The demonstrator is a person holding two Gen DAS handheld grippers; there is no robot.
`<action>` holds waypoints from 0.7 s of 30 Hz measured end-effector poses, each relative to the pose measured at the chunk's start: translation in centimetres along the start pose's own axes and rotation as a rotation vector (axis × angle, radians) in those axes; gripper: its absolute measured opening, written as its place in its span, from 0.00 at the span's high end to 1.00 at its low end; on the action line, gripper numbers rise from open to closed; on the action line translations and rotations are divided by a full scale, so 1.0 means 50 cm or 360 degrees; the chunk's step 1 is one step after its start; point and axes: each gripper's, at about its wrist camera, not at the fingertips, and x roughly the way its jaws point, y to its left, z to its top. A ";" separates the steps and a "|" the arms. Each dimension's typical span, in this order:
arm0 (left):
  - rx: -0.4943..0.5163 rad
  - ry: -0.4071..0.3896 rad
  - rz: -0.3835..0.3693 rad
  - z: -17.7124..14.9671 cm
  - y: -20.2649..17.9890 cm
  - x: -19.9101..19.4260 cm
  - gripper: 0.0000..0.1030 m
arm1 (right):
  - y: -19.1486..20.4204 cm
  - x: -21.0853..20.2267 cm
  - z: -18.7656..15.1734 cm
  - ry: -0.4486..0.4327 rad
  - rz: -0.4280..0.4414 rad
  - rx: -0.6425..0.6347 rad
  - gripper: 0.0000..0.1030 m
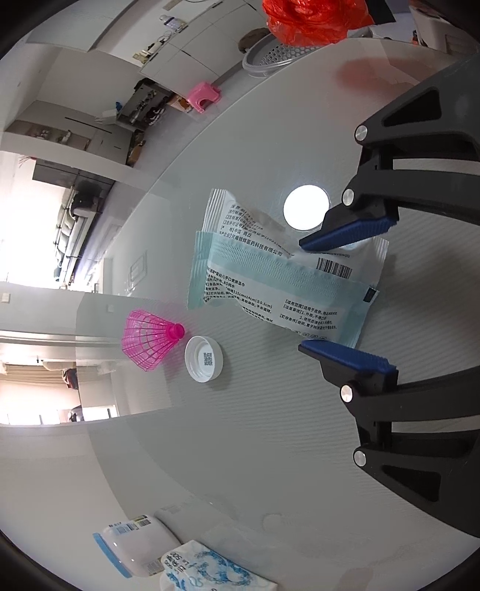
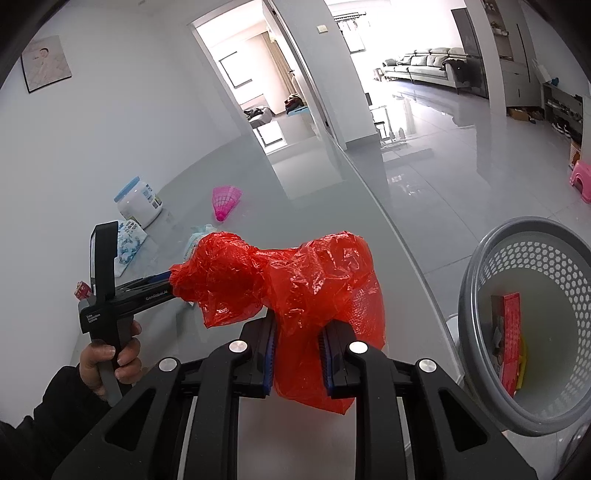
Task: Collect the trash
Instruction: 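Grasp the red plastic bag with the right tool while the left tool grasps the wipes packet, then carry the wipes packet and red bag over the basket and open both tools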
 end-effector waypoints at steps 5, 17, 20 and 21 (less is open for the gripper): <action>-0.0043 -0.0041 0.0016 -0.013 -0.025 -0.033 0.58 | -0.002 -0.012 -0.002 -0.0020 -0.0003 0.0011 0.81; -0.0007 -0.0099 -0.0022 -0.056 -0.133 -0.101 0.60 | -0.048 -0.081 -0.041 -0.0095 -0.0014 0.0070 0.81; 0.0008 -0.0096 -0.0062 -0.060 -0.164 -0.107 0.60 | -0.069 -0.102 -0.052 -0.0119 -0.0037 0.0099 0.81; 0.0014 -0.0096 -0.0075 -0.063 -0.178 -0.109 0.60 | -0.079 -0.110 -0.056 -0.0129 -0.0048 0.0114 0.81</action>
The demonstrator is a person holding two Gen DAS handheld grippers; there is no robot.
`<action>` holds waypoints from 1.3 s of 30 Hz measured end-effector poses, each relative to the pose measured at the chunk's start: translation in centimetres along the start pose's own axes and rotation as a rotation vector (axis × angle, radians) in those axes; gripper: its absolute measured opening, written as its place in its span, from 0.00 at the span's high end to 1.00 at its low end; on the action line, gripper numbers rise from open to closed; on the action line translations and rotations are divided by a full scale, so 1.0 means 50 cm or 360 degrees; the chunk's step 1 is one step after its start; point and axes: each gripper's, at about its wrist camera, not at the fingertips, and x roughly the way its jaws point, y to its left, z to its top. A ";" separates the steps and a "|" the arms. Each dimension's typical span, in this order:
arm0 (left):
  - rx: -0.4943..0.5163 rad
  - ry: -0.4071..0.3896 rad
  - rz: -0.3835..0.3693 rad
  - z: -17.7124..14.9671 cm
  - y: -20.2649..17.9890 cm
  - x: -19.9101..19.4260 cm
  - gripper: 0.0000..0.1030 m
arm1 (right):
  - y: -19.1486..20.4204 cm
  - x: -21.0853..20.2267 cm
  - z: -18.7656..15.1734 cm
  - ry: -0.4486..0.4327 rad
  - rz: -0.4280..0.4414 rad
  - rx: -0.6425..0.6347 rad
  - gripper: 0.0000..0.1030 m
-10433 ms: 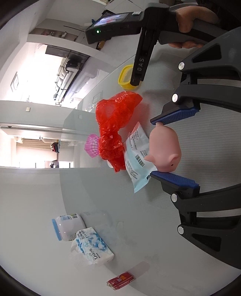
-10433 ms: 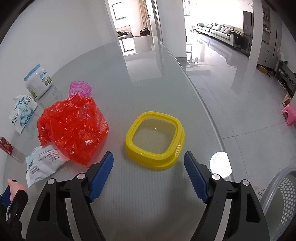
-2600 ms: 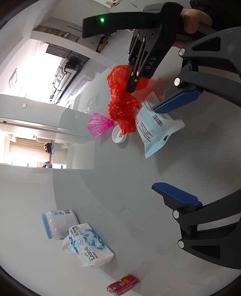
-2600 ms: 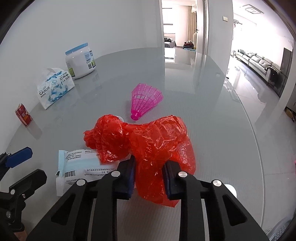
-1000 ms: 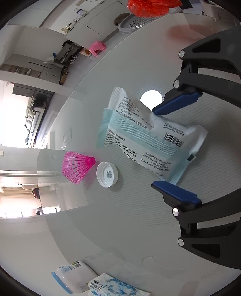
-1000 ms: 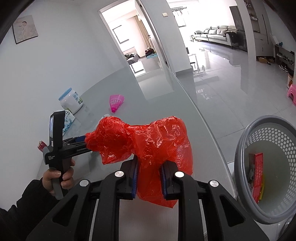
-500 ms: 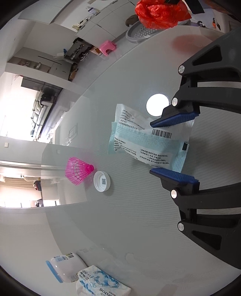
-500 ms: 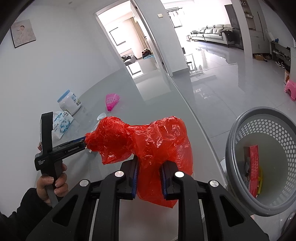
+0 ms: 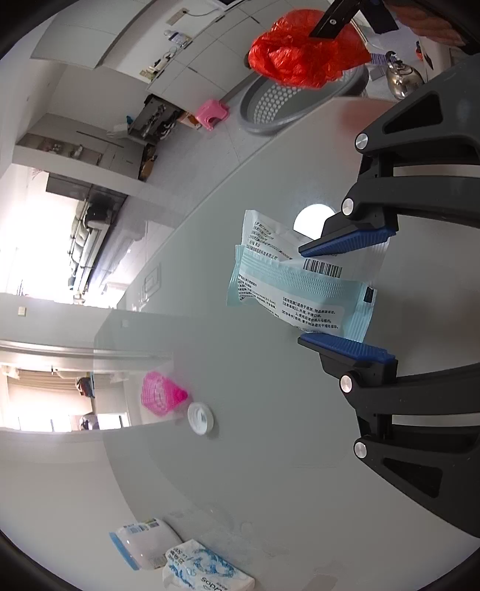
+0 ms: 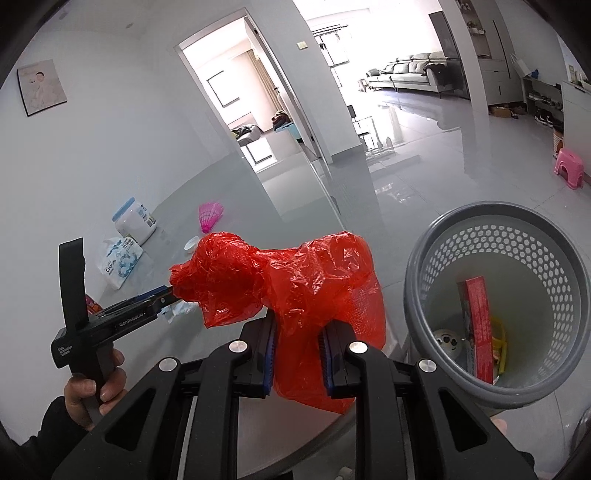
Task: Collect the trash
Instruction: 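Carry the wipes packet and red bag over the basket and open both tools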
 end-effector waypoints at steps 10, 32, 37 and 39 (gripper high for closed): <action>0.0049 -0.0023 -0.0185 -0.007 -0.165 -0.001 0.60 | -0.130 -0.077 -0.034 -0.0090 -0.0187 0.0153 0.81; 0.0363 0.0071 -0.0326 -0.013 -0.502 0.121 0.61 | -0.371 -0.102 -0.029 -0.0111 -0.0479 0.0326 0.81; 0.0413 0.0099 -0.0302 -0.016 -0.535 0.149 0.60 | -0.392 -0.084 -0.029 -0.0082 -0.0487 0.0345 0.81; 0.0420 0.0111 -0.0297 -0.019 -0.540 0.157 0.61 | -0.396 -0.076 -0.027 -0.0069 -0.0489 0.0346 0.81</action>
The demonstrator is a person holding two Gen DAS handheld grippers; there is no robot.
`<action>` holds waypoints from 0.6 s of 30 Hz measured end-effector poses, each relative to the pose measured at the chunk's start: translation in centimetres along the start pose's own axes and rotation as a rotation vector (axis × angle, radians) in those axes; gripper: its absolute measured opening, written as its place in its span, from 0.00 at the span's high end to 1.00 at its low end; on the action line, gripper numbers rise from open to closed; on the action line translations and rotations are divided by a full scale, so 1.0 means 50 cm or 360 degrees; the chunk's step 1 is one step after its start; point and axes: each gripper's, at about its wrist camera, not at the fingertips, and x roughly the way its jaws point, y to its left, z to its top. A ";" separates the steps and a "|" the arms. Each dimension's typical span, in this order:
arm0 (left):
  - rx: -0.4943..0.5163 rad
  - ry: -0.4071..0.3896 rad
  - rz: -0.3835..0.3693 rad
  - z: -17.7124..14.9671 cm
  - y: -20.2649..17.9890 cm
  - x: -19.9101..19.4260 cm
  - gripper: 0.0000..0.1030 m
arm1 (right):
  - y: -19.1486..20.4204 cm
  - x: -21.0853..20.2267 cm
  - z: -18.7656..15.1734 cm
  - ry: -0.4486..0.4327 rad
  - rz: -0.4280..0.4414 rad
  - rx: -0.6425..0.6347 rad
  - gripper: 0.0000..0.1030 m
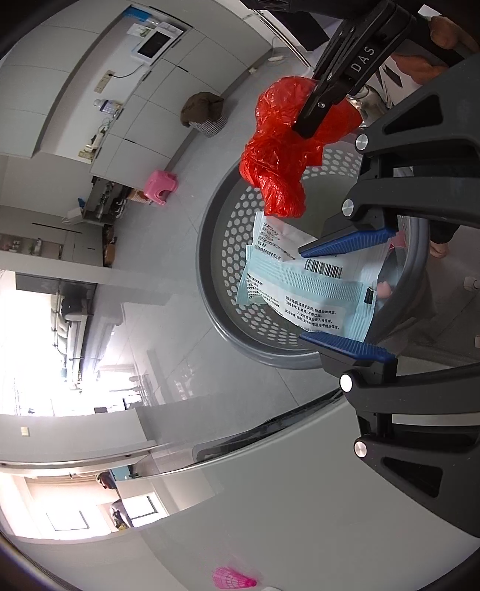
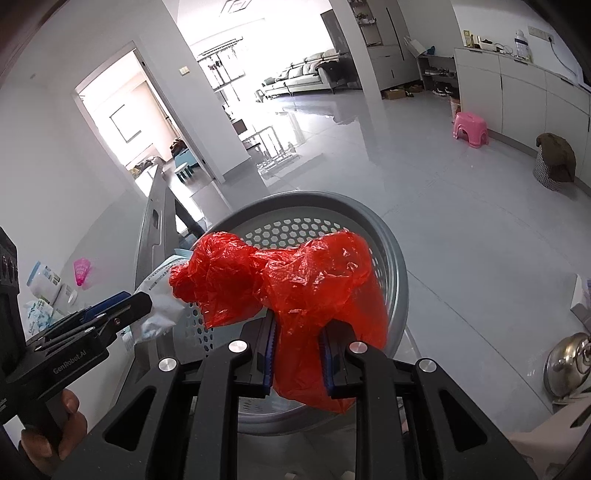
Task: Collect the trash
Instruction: 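Carry the wipes packet and red bag over the basket and open both tools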
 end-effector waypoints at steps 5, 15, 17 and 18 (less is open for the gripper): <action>0.0009 0.0024 0.0015 0.003 -0.010 0.020 0.61 | 0.001 0.022 0.009 0.0028 0.0008 -0.0001 0.81; -0.0003 0.0067 0.0011 0.007 -0.015 0.036 0.60 | 0.002 0.037 0.014 0.0043 0.0023 -0.0004 0.77; -0.0013 0.0072 0.0015 0.008 -0.014 0.036 0.57 | 0.000 0.034 0.017 0.0031 0.0030 0.0002 0.61; -0.0017 0.0078 0.0015 0.008 -0.013 0.037 0.50 | -0.001 0.032 0.018 0.0024 0.0037 0.0007 0.55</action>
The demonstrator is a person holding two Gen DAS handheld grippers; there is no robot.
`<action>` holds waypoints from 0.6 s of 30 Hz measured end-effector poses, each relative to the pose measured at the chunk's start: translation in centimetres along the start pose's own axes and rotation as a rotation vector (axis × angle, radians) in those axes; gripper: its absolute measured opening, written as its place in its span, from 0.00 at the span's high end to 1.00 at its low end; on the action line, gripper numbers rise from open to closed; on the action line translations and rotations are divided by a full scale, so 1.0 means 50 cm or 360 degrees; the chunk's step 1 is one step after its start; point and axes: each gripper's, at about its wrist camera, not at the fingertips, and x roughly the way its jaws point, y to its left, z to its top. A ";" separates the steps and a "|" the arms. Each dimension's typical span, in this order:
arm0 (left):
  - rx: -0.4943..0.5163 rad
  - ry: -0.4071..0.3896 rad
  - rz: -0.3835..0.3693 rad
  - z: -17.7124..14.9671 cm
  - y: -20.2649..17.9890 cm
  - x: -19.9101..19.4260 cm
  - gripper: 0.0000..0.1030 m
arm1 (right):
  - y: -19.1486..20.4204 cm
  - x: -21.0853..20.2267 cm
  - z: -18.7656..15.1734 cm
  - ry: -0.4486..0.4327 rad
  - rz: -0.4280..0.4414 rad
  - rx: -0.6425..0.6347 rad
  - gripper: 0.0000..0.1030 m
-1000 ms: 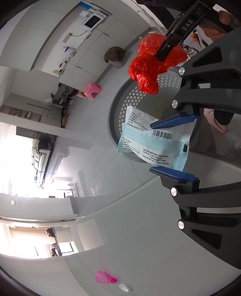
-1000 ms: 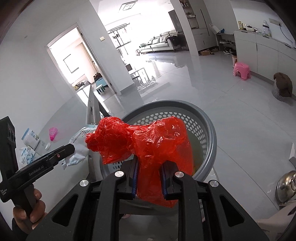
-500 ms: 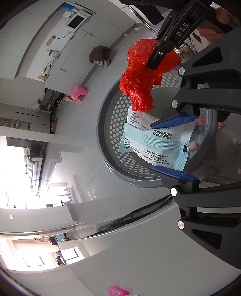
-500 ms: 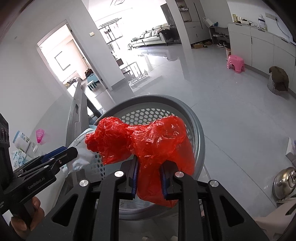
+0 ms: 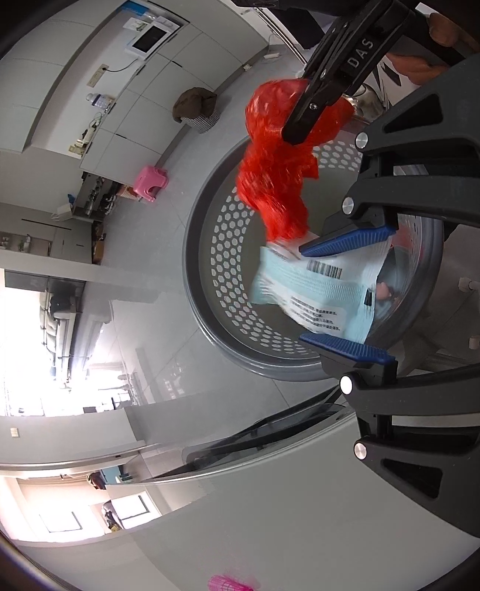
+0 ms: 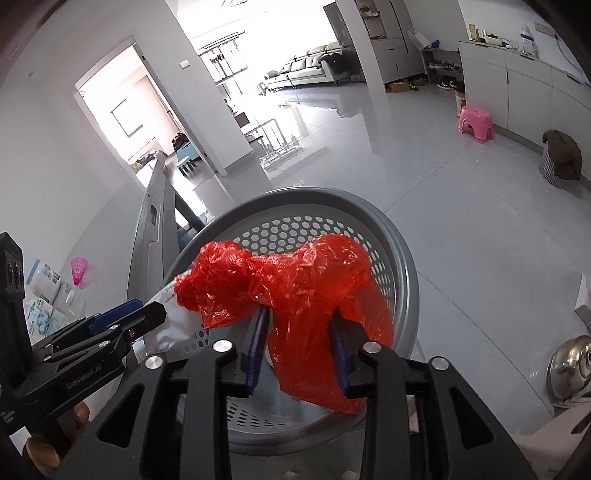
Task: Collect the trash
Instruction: 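Carry the wipes packet and red bag over the basket and open both tools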
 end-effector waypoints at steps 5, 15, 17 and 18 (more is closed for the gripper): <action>-0.0016 0.0001 0.0001 -0.001 0.002 -0.006 0.38 | -0.006 -0.005 -0.001 -0.0022 0.0002 0.0029 0.41; -0.0050 0.0008 -0.0003 -0.007 0.013 -0.012 0.37 | -0.017 -0.010 -0.016 -0.0010 0.0014 0.0048 0.41; -0.0048 0.0004 0.0001 -0.009 0.014 -0.014 0.37 | -0.013 -0.011 -0.018 -0.0006 0.0015 0.0045 0.41; -0.0047 0.0002 0.0003 -0.005 0.014 -0.015 0.37 | -0.012 -0.012 -0.019 -0.0005 0.0016 0.0044 0.41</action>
